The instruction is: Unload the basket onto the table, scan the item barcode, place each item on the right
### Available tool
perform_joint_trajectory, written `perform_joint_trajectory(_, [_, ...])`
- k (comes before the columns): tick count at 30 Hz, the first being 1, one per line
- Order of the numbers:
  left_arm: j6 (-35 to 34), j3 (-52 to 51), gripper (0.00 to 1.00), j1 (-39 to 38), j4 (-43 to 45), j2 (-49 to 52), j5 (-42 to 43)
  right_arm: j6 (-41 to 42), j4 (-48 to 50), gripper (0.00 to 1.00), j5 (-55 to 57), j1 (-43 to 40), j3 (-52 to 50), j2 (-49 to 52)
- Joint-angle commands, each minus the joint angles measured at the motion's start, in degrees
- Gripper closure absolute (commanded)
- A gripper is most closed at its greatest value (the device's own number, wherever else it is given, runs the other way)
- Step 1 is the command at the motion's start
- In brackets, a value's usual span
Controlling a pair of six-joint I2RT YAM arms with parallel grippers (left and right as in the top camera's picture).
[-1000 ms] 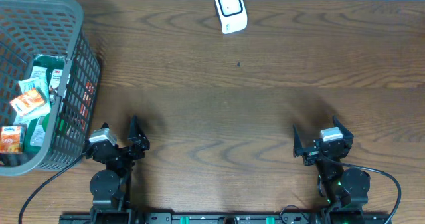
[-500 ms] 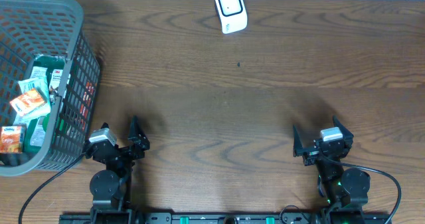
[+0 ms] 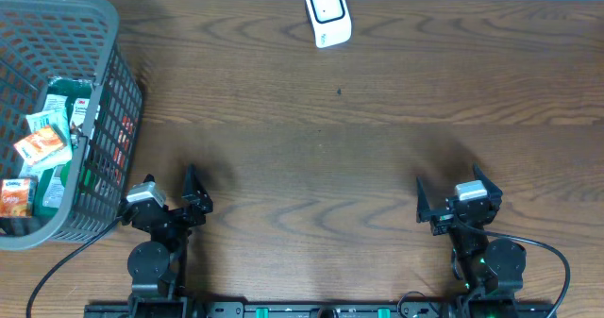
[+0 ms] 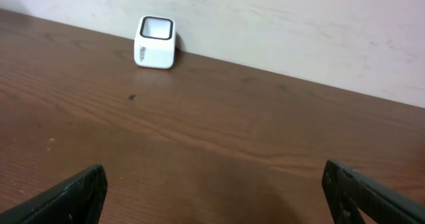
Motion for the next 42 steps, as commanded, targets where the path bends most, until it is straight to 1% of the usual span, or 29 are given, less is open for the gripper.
perform_joint_trajectory(1, [0.79,-0.55,0.15,0.09,-2.82,0.13,-0.76,1.03,-0.28,0.01,0.55,0.02,-0.04,0.0])
perform_joint_trajectory(39, [0.72,-0.55,0.15,0.13,-2.8,0.13,-0.28,1.03,-0.26,0.01,0.55,0.02,-0.07,0.0])
perform_joint_trajectory(40, [0.13,-0.55,0.15,0.11,-2.6,0.13,0.96,1.03,-0.28,0.01,0.55,0.02,-0.07,0.0])
perform_joint_trajectory(42, [-0.31,0.33,0.15,0.13,-2.27,0.13,9.31,1.03,-0.28,0.01,0.55,0.02,-0.04,0.0])
